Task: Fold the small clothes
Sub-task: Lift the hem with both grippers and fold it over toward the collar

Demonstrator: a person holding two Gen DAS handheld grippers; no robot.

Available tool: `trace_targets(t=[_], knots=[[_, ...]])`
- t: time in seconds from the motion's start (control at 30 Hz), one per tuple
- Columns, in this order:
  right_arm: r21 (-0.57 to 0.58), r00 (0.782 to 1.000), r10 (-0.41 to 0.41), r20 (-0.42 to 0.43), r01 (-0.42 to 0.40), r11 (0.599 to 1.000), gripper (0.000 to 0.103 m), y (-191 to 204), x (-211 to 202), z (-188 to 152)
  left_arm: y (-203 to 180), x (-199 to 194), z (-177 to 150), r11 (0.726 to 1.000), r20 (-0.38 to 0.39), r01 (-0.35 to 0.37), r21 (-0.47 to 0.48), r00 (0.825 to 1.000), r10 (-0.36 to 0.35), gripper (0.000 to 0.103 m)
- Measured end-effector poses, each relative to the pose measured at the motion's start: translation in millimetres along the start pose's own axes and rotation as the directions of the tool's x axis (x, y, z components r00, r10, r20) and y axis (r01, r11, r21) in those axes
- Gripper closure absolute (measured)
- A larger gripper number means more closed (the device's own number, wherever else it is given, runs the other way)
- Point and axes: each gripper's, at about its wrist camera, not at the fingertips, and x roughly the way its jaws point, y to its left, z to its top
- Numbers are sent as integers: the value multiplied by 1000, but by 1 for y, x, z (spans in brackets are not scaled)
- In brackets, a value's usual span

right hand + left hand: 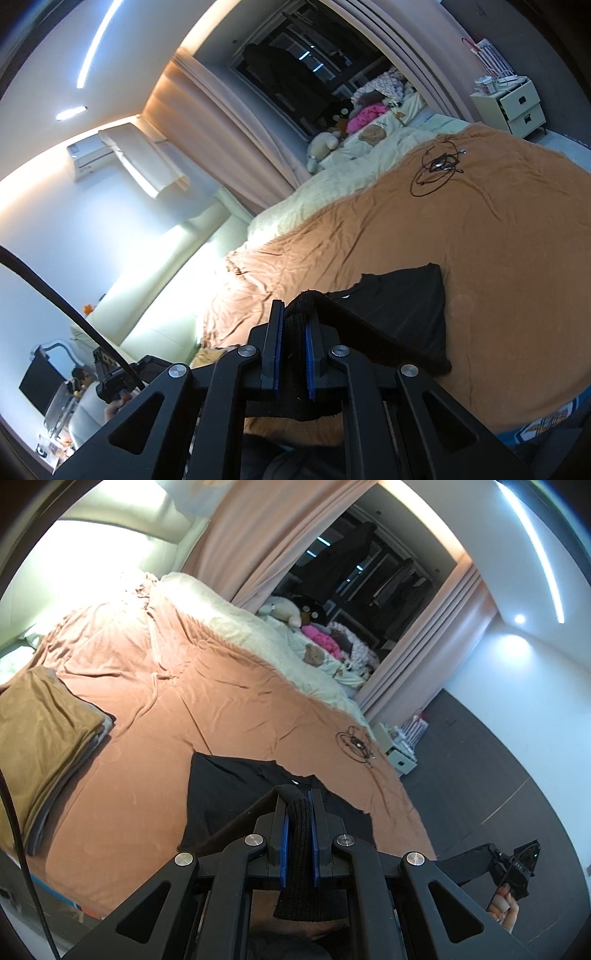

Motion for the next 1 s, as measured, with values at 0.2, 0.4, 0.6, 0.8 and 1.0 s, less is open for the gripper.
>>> trace_targets(t=[0.2, 0.4, 0.6, 0.8, 1.0], knots=[[7, 999, -44, -20, 45, 999, 96, 9, 42, 34, 13, 52, 23, 999, -35, -45, -2, 998, 45, 93], [27, 993, -100, -69, 102, 994, 96, 8, 94, 60, 30, 109, 42, 995, -84, -99, -4, 992, 98, 93], [52, 979, -159, -128, 166, 985, 96, 5, 150, 80, 53, 171, 51, 987, -143, -158, -4, 977, 156, 93], [68, 956, -223, -188, 240, 968, 96, -6, 198, 87, 84, 232, 51, 979, -220, -202, -33, 957, 190, 93], [96, 931, -274, -241, 304, 948, 96, -19, 240, 90, 110, 285, 46, 970, -288, -242, -35, 932, 222, 93]])
